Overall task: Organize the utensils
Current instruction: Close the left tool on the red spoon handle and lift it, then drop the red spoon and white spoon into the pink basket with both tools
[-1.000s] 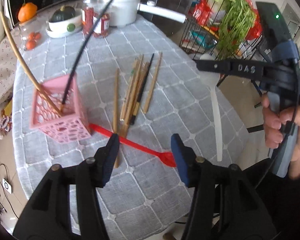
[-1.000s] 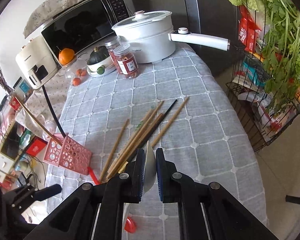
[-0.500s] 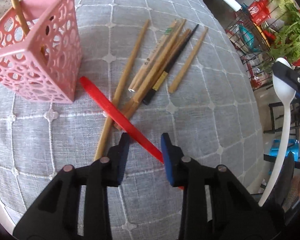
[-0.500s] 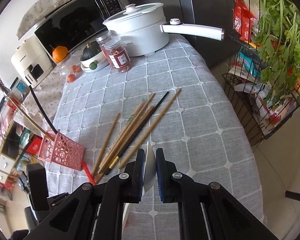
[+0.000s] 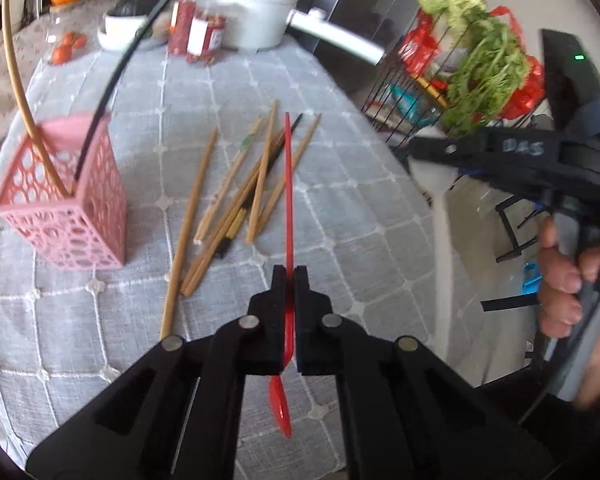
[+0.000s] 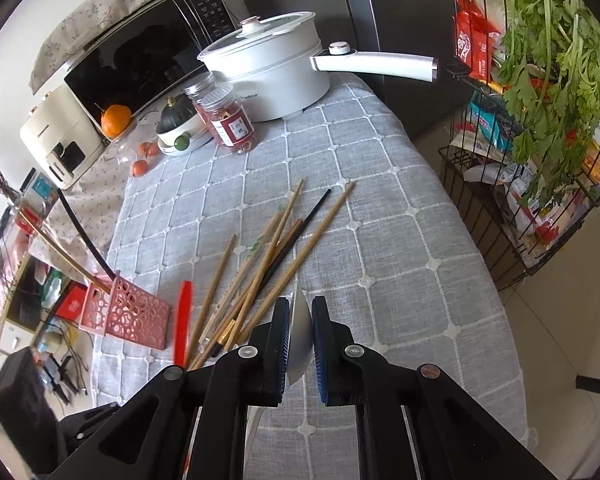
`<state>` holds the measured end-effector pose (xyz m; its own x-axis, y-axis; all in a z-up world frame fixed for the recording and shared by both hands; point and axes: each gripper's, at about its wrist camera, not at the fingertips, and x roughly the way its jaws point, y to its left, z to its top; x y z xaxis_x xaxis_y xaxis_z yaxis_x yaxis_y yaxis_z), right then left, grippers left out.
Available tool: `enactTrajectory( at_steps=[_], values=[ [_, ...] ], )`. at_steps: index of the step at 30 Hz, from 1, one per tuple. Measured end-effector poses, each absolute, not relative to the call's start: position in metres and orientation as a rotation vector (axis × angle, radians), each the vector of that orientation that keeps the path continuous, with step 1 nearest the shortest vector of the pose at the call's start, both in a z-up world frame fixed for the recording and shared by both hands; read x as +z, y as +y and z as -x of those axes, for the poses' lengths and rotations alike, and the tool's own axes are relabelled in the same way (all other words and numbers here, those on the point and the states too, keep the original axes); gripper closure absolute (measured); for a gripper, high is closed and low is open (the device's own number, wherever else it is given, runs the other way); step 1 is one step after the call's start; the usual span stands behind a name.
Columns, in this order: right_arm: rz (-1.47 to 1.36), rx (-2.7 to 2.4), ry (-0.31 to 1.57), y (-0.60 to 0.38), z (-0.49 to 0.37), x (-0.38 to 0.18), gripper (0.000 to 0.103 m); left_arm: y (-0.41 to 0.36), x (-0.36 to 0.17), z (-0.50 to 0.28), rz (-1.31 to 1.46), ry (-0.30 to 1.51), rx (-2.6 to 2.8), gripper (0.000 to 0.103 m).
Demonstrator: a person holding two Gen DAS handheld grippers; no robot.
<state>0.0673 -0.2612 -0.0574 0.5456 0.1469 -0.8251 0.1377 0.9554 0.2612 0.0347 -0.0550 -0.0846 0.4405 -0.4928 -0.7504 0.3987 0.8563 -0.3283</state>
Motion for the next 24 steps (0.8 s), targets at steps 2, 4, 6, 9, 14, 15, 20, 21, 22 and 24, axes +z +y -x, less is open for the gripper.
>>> enactTrajectory(
  at_steps=[2,4,6,9,14,15,20,21,22,24],
  values=[
    [-0.315,0.003,0.994,-0.261,-0.067,-0.057,0.092,-0.048,-0.059,-0.021,0.097,0.816,-0.575,0.099],
    [-0.314,0.001,0.995,-0.261,-0.067,-0.057,0.092,-0.032,-0.034,-0.008,0.106,0.654,-0.575,0.099],
    [-0.314,0.001,0.996,-0.26,-0.068,-0.057,0.092,-0.013,-0.015,-0.001,0.129,0.503,-0.554,0.099],
    [-0.314,0.002,0.996,-0.256,-0.069,-0.057,0.092,0.012,-0.001,-0.005,0.175,0.352,-0.484,0.099],
    [-0.319,0.01,0.995,-0.247,-0.074,-0.057,0.092,0.022,0.001,-0.04,0.167,0.241,-0.342,0.099],
    [-0.322,0.012,0.997,-0.245,-0.076,-0.058,0.092,0.022,-0.002,-0.046,0.162,0.236,-0.322,0.099],
    [-0.323,0.013,1.002,-0.239,-0.083,-0.06,0.092,0.017,-0.021,-0.066,0.13,0.256,-0.259,0.099],
    [-0.325,0.012,1.001,-0.239,-0.084,-0.061,0.092,0.016,-0.025,-0.07,0.124,0.262,-0.246,0.099],
    [-0.328,0.011,1.001,-0.238,-0.085,-0.061,0.092,0.016,-0.03,-0.073,0.115,0.264,-0.232,0.099],
    [-0.331,0.012,1.001,-0.237,-0.087,-0.061,0.092,0.016,-0.038,-0.075,0.105,0.282,-0.21,0.099]
  ],
)
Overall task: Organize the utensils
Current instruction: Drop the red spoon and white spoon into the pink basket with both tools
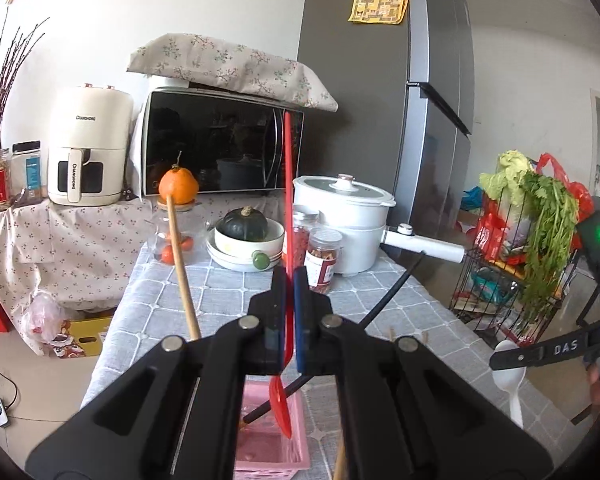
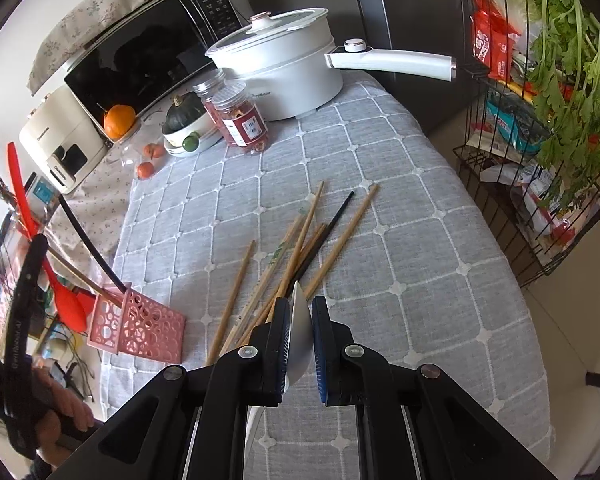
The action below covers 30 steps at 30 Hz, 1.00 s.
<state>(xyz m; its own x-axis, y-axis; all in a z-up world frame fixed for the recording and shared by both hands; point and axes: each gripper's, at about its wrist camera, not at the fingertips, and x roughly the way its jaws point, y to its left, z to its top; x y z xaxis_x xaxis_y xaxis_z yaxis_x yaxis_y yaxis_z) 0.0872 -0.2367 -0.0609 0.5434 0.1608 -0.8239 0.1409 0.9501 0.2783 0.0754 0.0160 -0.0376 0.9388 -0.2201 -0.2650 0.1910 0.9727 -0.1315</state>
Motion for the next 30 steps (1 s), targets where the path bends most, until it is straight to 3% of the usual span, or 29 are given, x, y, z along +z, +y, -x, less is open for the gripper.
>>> enactTrajectory(
  at_steps=[4,6,7,14,25,30],
  values=[
    [-0.329,0.02,1.001,-0.233,-0.088,-0.061,0.092,0.022,-0.05,-0.08,0.14,0.351,-0.194,0.096],
    [-0.324,0.025,1.0,-0.23,-0.088,-0.06,0.092,0.024,-0.054,-0.078,0.159,0.38,-0.197,0.078],
    [-0.321,0.027,0.999,-0.229,-0.088,-0.06,0.092,0.025,-0.055,-0.076,0.16,0.391,-0.195,0.076],
    [-0.319,0.041,0.955,-0.219,-0.084,-0.051,0.092,0.03,-0.044,-0.057,0.169,0.465,-0.253,0.066],
    [-0.345,0.084,0.705,-0.174,-0.078,-0.01,0.092,0.07,-0.042,-0.039,0.163,0.743,-0.261,0.044],
    [-0.309,0.091,0.557,-0.135,-0.078,0.007,0.092,0.085,-0.052,-0.04,0.108,0.868,-0.206,0.022]
  ],
)
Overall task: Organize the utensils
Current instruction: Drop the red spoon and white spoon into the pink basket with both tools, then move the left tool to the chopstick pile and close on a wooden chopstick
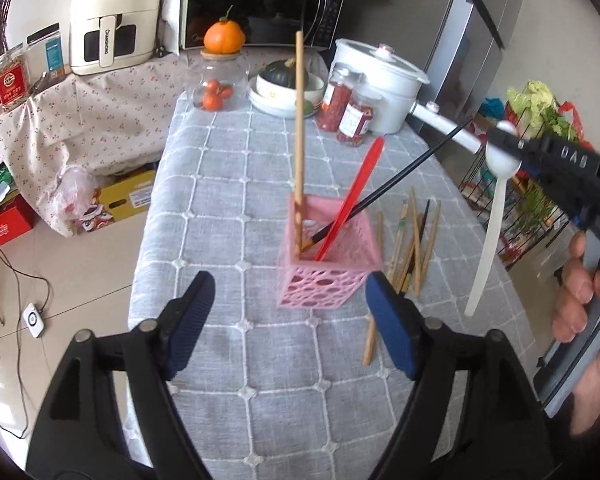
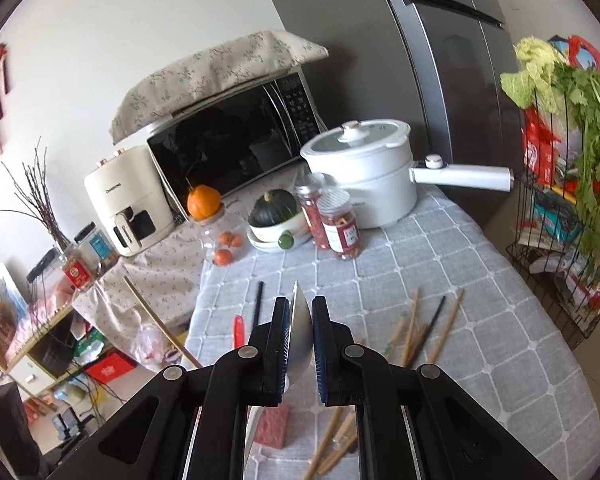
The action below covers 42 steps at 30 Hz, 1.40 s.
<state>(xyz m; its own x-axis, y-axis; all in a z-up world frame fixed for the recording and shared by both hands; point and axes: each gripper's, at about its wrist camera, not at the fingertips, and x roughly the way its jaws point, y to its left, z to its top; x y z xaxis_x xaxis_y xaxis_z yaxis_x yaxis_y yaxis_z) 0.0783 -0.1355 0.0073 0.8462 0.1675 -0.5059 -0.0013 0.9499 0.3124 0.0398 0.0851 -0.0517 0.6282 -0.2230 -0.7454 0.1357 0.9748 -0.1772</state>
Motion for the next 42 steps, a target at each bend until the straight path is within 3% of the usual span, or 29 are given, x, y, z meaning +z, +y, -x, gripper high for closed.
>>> enactTrajectory(
  at_steps=[10,17,19,21,23,27,30,42],
  values=[
    [-0.081,0.048,0.318,-0.053,-0.091,0.015,0.092,0.105,-0.075,-0.044,0.105,1.009,-0.183,0.022],
    [-0.036,0.052,0.351,-0.03,-0.107,-0.009,0.091,0.115,-0.077,-0.046,0.104,1.014,-0.153,0.021],
    [-0.064,0.088,0.381,-0.031,-0.109,-0.012,0.085,0.115,-0.079,-0.048,0.101,1.019,-0.145,0.021],
    [-0.099,0.115,0.396,-0.035,-0.108,-0.01,0.065,0.115,-0.079,-0.048,0.101,1.02,-0.144,0.021],
    [-0.131,0.132,0.395,-0.042,-0.103,-0.006,0.055,0.113,-0.078,-0.048,0.097,1.017,-0.147,0.021],
    [-0.199,0.163,0.407,-0.062,-0.092,0.006,0.042,0.106,-0.077,-0.047,0.081,1.011,-0.158,0.021],
    [-0.228,0.176,0.423,-0.078,-0.081,0.012,0.033,0.102,-0.076,-0.046,0.07,1.01,-0.163,0.02],
    [-0.227,0.099,0.517,-0.145,-0.058,0.015,0.016,0.075,-0.08,-0.047,0.05,1.036,-0.175,0.015]
  ],
)
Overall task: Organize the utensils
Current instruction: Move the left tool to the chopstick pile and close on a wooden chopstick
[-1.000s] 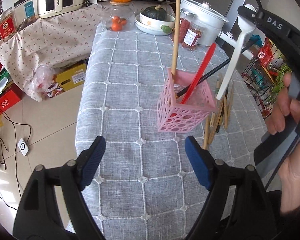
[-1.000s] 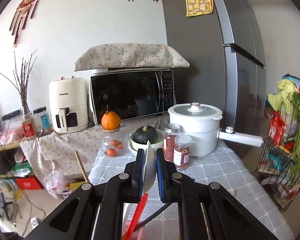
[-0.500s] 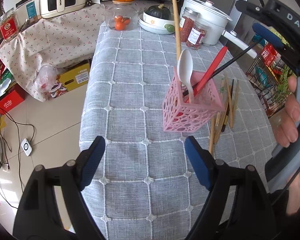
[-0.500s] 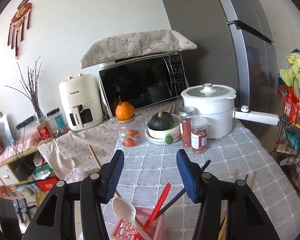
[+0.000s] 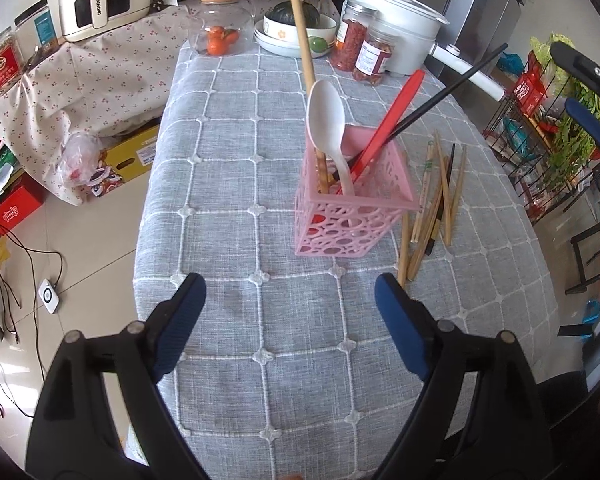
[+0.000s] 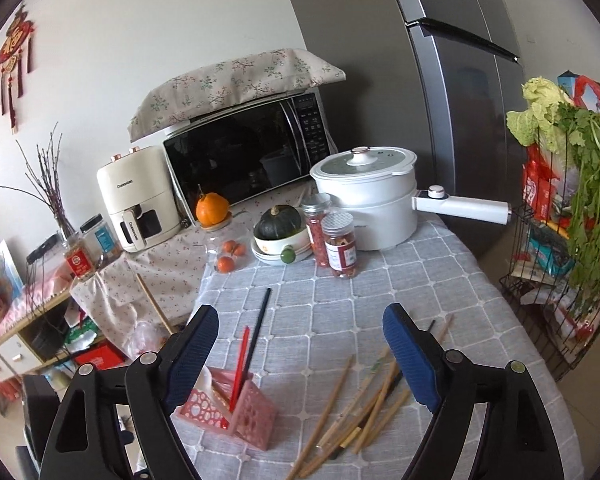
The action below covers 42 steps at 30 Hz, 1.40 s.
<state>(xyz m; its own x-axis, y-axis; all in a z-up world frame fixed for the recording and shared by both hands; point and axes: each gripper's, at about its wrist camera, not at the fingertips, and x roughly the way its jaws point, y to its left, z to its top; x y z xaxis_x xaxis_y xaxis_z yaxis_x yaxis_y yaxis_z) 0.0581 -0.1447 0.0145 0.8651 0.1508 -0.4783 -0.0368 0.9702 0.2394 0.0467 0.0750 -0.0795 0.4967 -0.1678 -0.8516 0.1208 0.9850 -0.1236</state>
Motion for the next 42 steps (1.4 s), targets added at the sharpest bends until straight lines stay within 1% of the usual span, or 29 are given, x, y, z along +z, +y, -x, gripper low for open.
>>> enactTrajectory(
  at_steps=[6,11,21,24,30,35,42],
  values=[
    [-0.227,0.074,0.627,-0.183,-0.061,0.0,0.01,0.045,-0.077,-0.047,-0.012,1.029,-0.196,0.008],
    [-0.253,0.028,0.721,-0.215,-0.064,-0.016,0.006,0.015,-0.08,-0.048,-0.08,1.035,-0.22,0.005],
    [-0.254,-0.093,0.897,-0.267,-0.076,-0.042,0.002,-0.048,-0.079,-0.047,-0.185,1.0,-0.3,0.001],
    [-0.275,-0.138,0.911,-0.286,-0.079,-0.045,0.0,-0.068,-0.074,-0.044,-0.218,0.962,-0.337,0.001],
    [-0.288,-0.208,0.932,-0.313,-0.086,-0.049,0.0,-0.111,-0.074,-0.055,-0.276,0.912,-0.362,0.0],
    [-0.279,-0.266,0.982,-0.332,-0.092,-0.06,0.0,-0.139,-0.084,-0.086,-0.29,0.975,-0.337,0.0],
    [-0.363,-0.286,1.032,-0.358,-0.099,-0.076,0.0,-0.172,-0.11,-0.125,-0.356,1.053,-0.275,0.0]
  ],
)
